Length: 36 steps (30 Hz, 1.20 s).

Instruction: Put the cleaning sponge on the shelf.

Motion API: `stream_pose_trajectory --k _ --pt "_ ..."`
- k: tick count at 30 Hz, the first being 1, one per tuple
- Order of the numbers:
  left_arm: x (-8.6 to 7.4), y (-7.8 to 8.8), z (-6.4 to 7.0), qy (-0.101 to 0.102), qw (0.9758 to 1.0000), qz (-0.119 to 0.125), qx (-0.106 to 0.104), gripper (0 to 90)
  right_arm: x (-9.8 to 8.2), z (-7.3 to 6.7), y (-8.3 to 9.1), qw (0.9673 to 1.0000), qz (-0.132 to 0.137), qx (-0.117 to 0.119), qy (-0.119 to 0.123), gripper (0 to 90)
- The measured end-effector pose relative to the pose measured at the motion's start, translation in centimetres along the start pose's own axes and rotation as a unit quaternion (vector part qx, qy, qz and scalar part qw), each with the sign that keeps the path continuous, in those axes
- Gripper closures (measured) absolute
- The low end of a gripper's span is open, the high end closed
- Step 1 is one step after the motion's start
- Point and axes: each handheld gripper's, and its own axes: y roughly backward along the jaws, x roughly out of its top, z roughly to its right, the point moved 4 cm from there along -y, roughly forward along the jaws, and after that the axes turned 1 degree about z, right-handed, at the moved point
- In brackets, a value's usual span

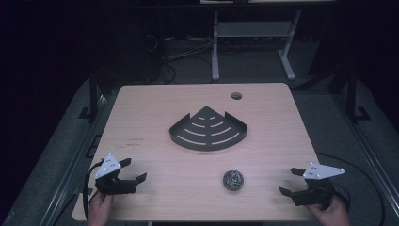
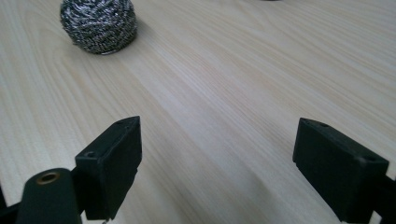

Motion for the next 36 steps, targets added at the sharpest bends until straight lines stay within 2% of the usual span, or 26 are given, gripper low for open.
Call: stream_pose_trajectory --k 5,11,21,28,33,36 --pt "0.0 -0.1 -0.1 0.007 1.0 0.004 -0.005 13.7 0.7 -0.9 0.0 0.9999 -0.001 0.0 0.015 14.9" --pt "0.1 -0.3 0.0 0.003 0.9999 0.005 -0.009 13.7 1.7 -2.2 -0.5 0.9995 0.0 0.015 0.026 14.4" --pt "0.1 0.0 -0.3 0.006 0.9999 0.012 -0.005 13.7 3.8 -3.2 -1.6 0.9981 -0.008 0.035 0.051 14.3" --pt "0.1 0.2 -0.2 0.004 0.9999 0.012 -0.002 13.7 5.7 -4.0 -2.4 0.9949 -0.032 0.055 0.078 14.5" --pt "0.1 0.2 -0.1 0.003 0.9999 0.011 -0.001 13.7 6.6 -4.4 -2.8 0.9934 -0.041 0.065 0.085 14.4" --pt "0.2 0.4 0.0 0.0 0.9999 0.014 0.0 13.7 7.4 -5.0 -3.3 0.9912 -0.045 0.074 0.1 14.5"
